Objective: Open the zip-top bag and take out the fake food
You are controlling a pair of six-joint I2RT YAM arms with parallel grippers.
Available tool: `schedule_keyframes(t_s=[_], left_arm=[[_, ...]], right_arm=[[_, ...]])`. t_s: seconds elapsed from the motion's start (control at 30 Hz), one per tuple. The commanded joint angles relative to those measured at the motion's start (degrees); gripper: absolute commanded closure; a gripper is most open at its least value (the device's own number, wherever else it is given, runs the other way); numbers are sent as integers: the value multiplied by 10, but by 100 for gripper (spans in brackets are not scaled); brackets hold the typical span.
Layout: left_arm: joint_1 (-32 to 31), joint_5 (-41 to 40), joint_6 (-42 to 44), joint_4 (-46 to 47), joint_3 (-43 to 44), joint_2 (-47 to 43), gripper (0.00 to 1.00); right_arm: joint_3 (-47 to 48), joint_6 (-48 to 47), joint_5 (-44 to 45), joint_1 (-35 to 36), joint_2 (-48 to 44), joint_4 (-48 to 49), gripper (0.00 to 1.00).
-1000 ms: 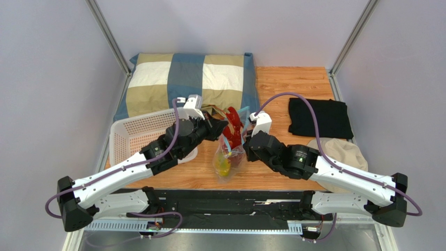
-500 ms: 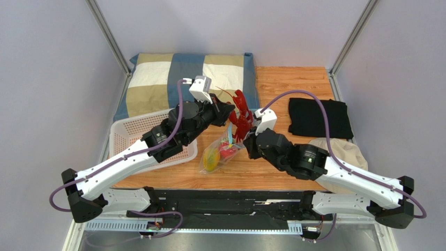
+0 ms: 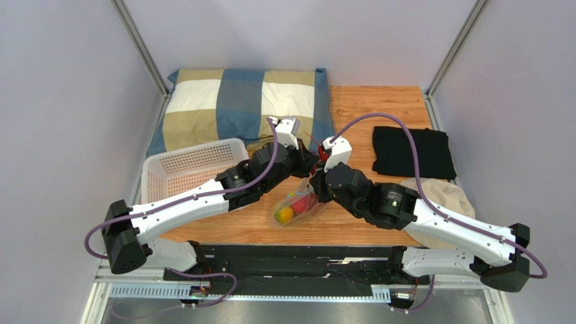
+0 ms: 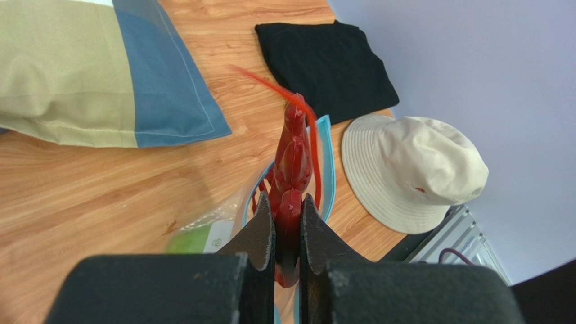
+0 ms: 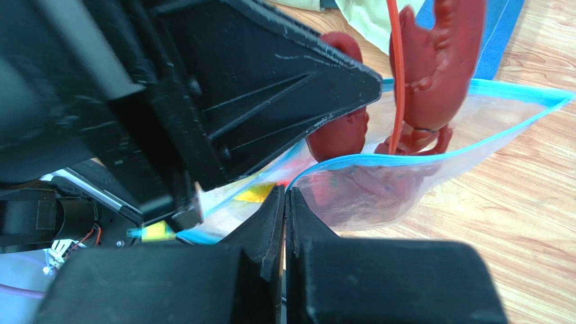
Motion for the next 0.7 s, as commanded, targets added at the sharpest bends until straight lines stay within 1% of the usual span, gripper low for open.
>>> schedule_keyframes(t_s=[0.0, 0.1, 0.23, 0.37, 0.47, 0.5, 0.6, 0.67], left_arm=[[-13, -26, 23, 22, 57, -14, 100], [-14, -39, 47, -3, 79, -28, 100], [-14, -52, 80, -10, 96, -42, 100], [-14, -58, 95, -20, 113, -50, 100], [-14, -32, 82, -22, 123, -57, 100], [-14, -18, 76, -23, 127, -57, 100], [-14, -9, 55, -14, 123, -41, 100], [-14, -12, 41, -14, 116, -28, 100]], right_arm=[[13, 9, 5, 2, -3, -7, 100], [-5, 20, 0, 2, -8, -20, 100], [-25, 29, -11, 4, -16, -24, 100], [-22, 34, 10, 4, -22, -44, 100], [-15, 32, 33, 4, -22, -59, 100], [-6, 32, 27, 4, -22, -55, 100], [-7, 21, 2, 7, -42, 0, 100], [11, 12, 11, 10, -43, 1, 100]])
